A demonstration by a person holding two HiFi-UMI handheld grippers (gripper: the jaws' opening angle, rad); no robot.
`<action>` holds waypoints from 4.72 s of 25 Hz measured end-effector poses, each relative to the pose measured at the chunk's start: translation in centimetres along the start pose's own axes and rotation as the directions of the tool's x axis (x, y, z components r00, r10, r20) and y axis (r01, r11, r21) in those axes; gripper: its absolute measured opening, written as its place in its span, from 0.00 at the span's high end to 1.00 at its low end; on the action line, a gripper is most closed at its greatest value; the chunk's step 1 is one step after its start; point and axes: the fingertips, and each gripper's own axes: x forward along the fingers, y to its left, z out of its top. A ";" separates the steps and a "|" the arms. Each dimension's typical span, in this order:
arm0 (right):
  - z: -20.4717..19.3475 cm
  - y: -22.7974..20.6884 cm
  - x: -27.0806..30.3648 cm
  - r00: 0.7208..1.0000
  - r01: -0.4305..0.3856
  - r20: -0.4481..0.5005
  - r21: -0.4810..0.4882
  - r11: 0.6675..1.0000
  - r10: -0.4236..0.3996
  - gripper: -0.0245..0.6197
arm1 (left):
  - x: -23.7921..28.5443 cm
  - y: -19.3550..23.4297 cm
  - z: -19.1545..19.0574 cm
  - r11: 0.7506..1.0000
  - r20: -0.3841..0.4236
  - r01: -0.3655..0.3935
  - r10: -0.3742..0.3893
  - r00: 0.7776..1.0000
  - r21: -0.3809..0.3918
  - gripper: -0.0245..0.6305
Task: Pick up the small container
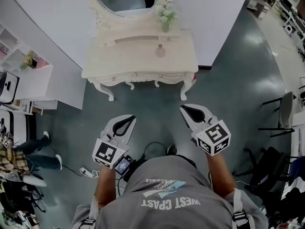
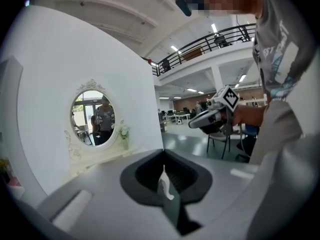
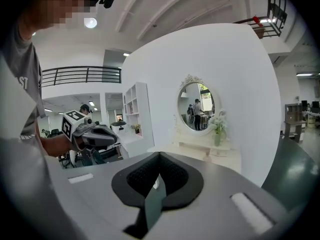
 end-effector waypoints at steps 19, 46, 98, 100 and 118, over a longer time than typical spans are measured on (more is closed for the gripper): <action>-0.3 -6.3 2.5 0.991 0.135 -0.022 0.071 0.988 -0.134 0.96 | 7.5 4.8 0.8 0.991 0.014 0.128 -0.129 0.992 0.040 0.96; 6.3 -5.6 16.8 0.929 0.366 -0.075 0.043 0.930 -0.362 0.96 | 10.8 22.9 -0.7 0.941 0.137 0.332 -0.338 0.931 0.062 0.96; 4.4 -29.8 26.4 0.989 0.102 -0.115 0.094 0.990 -0.091 0.96 | 34.6 28.0 -0.8 0.988 -0.020 0.146 -0.147 0.989 -0.053 0.96; 4.1 -30.3 26.6 0.987 0.117 -0.121 0.102 0.988 -0.105 0.96 | 35.7 28.2 -1.3 0.986 -0.018 0.163 -0.164 0.986 -0.046 0.96; -0.2 -31.5 28.6 0.971 0.174 -0.190 0.153 0.973 -0.144 0.96 | 43.3 29.7 -8.7 0.975 -0.066 0.210 -0.214 0.975 -0.068 0.96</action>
